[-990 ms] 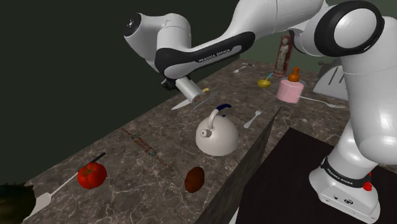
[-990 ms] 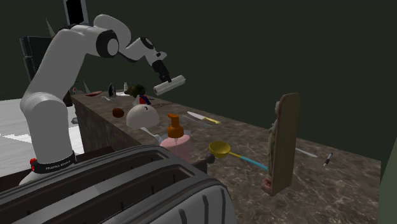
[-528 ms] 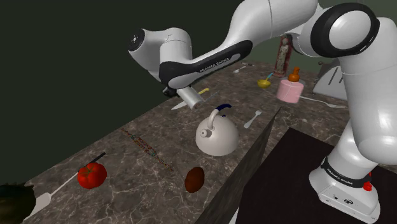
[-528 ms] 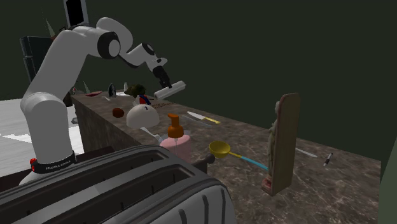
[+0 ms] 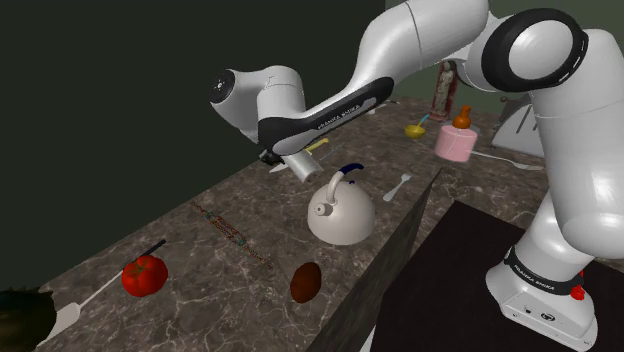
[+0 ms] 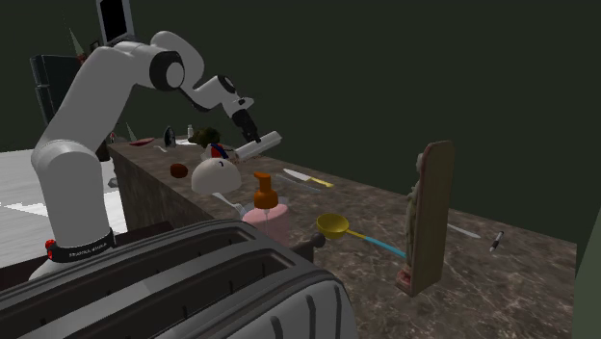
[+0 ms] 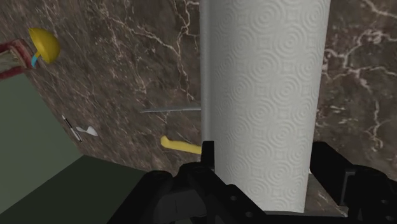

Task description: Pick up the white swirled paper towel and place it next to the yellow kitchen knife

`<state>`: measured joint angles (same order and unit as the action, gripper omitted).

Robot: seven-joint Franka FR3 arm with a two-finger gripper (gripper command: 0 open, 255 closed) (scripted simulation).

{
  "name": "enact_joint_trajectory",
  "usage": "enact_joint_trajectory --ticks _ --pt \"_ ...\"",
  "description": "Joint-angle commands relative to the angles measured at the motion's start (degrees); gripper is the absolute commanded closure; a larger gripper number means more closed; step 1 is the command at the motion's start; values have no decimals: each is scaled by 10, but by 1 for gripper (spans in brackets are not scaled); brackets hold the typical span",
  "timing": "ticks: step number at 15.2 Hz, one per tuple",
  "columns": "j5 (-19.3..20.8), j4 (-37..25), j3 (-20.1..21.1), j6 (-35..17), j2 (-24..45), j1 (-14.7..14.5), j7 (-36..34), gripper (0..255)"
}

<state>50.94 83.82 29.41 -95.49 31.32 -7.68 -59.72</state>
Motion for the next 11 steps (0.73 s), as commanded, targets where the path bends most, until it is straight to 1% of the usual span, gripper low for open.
enact_joint_trajectory --ticks 1,11 --pt "4 5 -1 -7 7 -2 -9 255" --pt "24 34 -12 -51 40 -2 -49 255"
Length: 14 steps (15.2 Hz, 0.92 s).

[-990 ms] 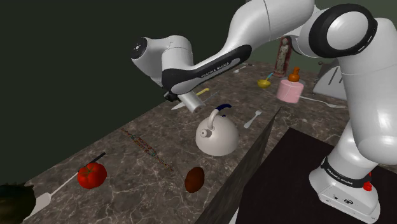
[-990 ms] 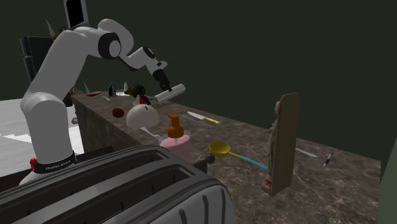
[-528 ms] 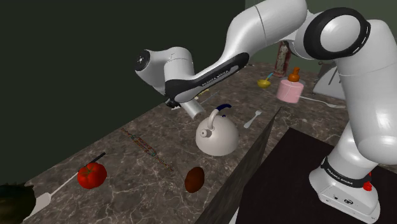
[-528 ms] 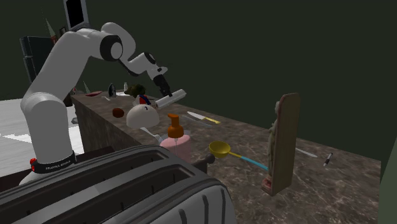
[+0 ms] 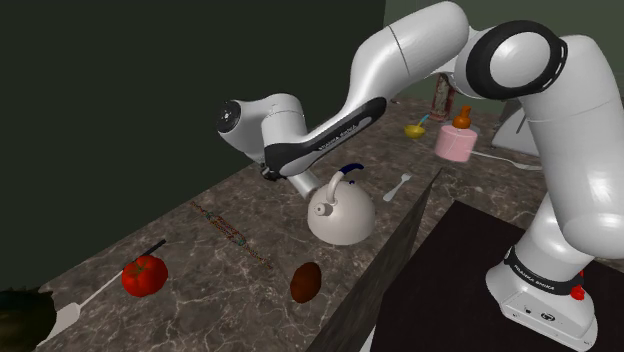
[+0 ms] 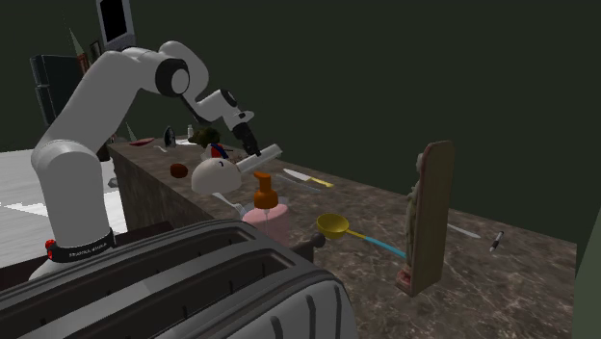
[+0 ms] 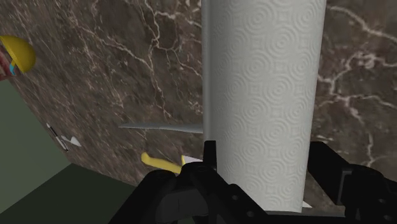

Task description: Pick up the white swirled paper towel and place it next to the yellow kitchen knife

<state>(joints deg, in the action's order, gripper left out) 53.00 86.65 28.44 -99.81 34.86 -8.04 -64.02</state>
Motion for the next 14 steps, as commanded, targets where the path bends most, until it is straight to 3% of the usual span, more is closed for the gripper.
enact_joint_trajectory --ticks 1,8,9,14 --pt "3 6 -2 -8 4 1 -6 255" --pt "3 6 -2 -8 4 1 -6 255" --pt "3 6 -2 -8 4 1 -6 0" --pt "3 6 -2 -8 4 1 -6 0"
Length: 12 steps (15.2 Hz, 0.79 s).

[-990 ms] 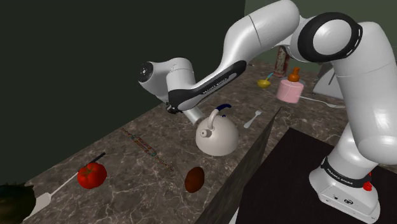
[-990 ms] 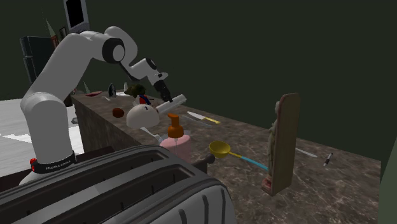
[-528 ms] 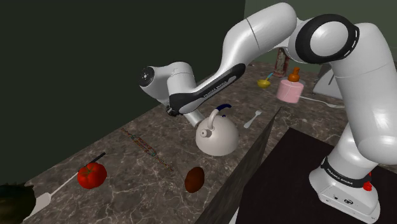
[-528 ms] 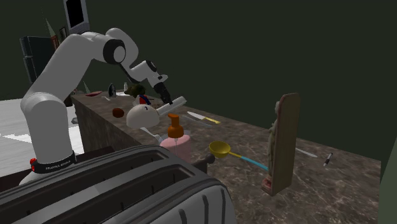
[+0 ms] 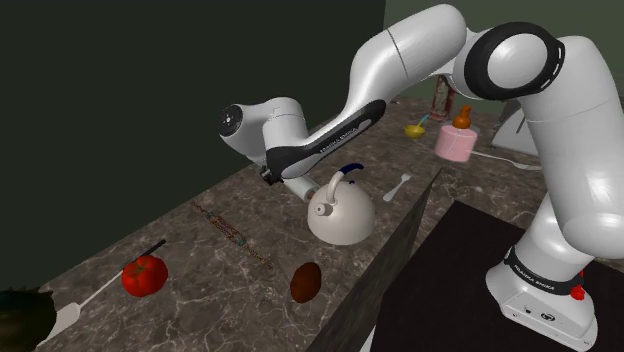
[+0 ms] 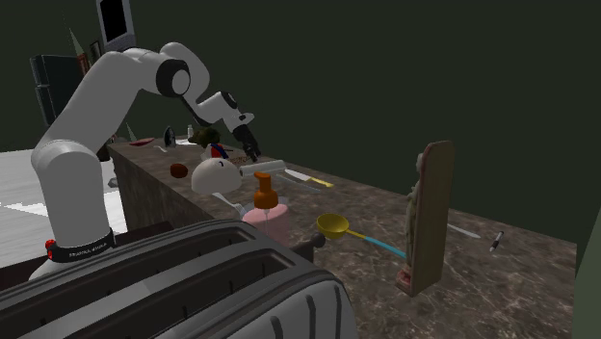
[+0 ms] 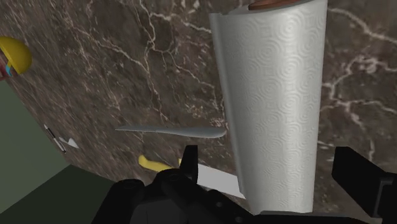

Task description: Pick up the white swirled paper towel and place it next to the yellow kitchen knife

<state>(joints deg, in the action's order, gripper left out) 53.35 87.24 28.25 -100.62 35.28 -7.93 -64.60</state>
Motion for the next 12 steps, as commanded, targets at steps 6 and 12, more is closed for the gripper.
enact_joint_trajectory --ticks 6,12 --pt "-17 -41 12 54 -10 -26 12 0" --pt "-17 -41 12 54 -10 -26 12 0"
